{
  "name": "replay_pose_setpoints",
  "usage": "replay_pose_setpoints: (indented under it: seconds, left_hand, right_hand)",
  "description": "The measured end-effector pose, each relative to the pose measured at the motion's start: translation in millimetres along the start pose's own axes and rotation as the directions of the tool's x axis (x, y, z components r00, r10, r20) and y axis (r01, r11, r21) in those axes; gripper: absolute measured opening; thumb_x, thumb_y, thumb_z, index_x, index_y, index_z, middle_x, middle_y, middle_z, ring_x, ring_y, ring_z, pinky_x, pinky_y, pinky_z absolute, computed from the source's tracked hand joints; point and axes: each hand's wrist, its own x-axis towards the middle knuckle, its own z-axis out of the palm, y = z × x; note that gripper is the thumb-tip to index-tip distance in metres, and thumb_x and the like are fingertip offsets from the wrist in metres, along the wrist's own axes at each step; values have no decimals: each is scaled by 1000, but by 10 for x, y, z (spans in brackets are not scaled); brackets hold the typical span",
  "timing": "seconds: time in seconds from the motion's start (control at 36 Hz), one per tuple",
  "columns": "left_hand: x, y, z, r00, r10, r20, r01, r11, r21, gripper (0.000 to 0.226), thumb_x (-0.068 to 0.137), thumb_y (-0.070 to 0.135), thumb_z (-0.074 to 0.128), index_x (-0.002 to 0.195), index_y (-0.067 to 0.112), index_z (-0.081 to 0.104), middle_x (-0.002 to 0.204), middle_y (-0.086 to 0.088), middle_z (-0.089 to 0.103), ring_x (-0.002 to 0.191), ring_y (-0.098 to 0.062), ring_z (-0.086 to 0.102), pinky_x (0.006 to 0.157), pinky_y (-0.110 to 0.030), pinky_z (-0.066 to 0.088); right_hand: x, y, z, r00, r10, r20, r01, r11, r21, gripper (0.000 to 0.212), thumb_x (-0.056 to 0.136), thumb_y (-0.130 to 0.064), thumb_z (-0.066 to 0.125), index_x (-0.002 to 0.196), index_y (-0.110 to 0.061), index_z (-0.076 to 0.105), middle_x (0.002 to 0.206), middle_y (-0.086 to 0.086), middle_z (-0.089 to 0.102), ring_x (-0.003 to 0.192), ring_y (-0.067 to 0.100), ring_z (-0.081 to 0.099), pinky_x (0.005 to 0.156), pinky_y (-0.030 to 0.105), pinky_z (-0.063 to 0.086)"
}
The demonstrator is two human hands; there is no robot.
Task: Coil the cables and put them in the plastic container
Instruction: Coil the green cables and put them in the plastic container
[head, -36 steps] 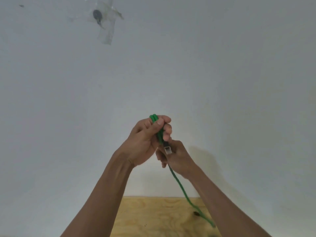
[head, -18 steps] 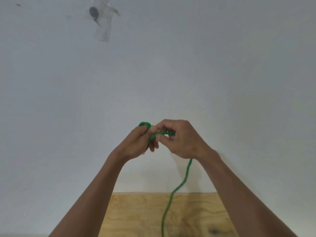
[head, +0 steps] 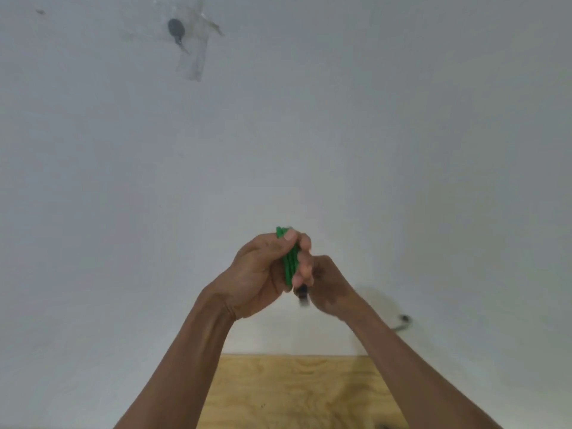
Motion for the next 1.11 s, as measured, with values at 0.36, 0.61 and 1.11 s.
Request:
replay_pose_setpoints:
  seconds: [0.36, 0.61, 1.11]
  left_hand:
    - [219, -4, -465, 930, 191, -315, 12, 839, 544, 25, 106, 16, 45, 100, -1, 62, 83, -12, 69, 68, -21, 57, 68, -37, 48]
    - [-85, -181, -562, 953, -64, -295, 268, 627, 731, 62, 105, 45, 29, 88, -1, 67, 77, -18, 69, 67, -22, 63, 66, -31, 51]
    - [-169, -141, 26, 992, -100, 72, 110, 982, -152, 38, 101, 37, 42, 83, 9, 58, 50, -4, 50, 45, -14, 45, 61, -32, 50]
  right_hand:
    - [-192, 207, 245, 988, -49, -143, -30, 865, -500, 25, 99, -27, 53, 120, -23, 66, 71, -12, 64, 62, 8, 59, 62, 18, 47]
    - [-74, -361, 4, 987, -143, 78, 137, 470, -872, 20, 91, -36, 62, 111, -41, 63, 101, -18, 72, 82, 7, 63, 79, 30, 50]
    - [111, 24, -98, 997, -71, -42, 76, 990, 123, 21, 78, -37, 76, 81, -16, 75, 82, 27, 62, 75, 39, 50, 66, 50, 39]
